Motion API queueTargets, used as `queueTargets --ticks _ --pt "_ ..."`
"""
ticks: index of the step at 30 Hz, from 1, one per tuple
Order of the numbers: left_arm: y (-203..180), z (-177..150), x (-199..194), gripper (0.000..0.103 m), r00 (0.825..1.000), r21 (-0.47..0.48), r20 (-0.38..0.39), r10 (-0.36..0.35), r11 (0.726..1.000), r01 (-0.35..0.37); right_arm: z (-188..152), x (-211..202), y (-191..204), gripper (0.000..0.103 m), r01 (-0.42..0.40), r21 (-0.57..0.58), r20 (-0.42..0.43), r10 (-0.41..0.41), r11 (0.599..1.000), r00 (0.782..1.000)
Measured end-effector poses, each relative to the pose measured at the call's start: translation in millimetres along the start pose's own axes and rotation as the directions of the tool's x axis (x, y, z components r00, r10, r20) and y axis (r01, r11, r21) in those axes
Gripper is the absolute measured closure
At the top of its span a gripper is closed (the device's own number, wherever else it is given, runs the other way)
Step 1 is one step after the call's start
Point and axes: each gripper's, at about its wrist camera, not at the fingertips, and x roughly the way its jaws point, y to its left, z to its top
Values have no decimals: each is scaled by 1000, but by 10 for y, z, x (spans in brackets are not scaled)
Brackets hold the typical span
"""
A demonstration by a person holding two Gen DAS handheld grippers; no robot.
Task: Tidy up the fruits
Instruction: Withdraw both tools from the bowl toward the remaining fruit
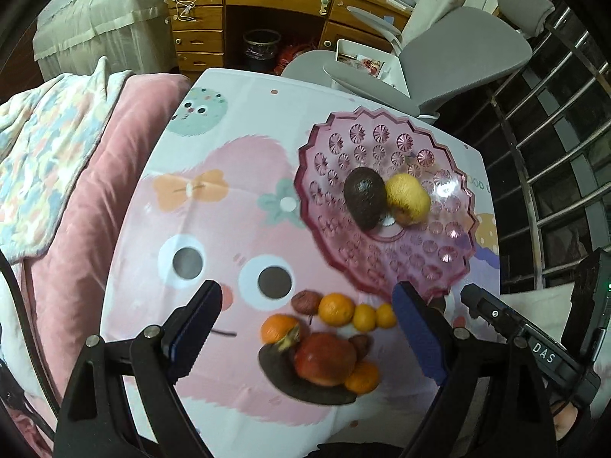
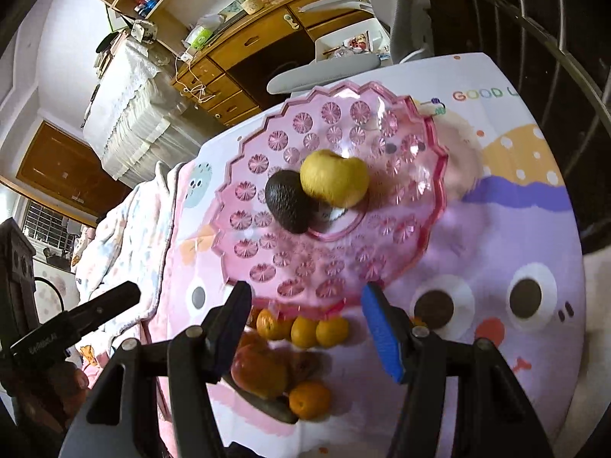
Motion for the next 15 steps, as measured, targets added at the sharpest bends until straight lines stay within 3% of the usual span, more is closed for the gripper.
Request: queueTargets --ticks 7,15 --pt "164 -227 -149 13 1000 59 -12 -28 998 29 -393 -29 105 42 25 18 -24 -25 1000 999" --pt "298 -343 -227 13 995 188 -54 -87 978 95 -809 -58 216 42 61 149 -1 -62 987 998"
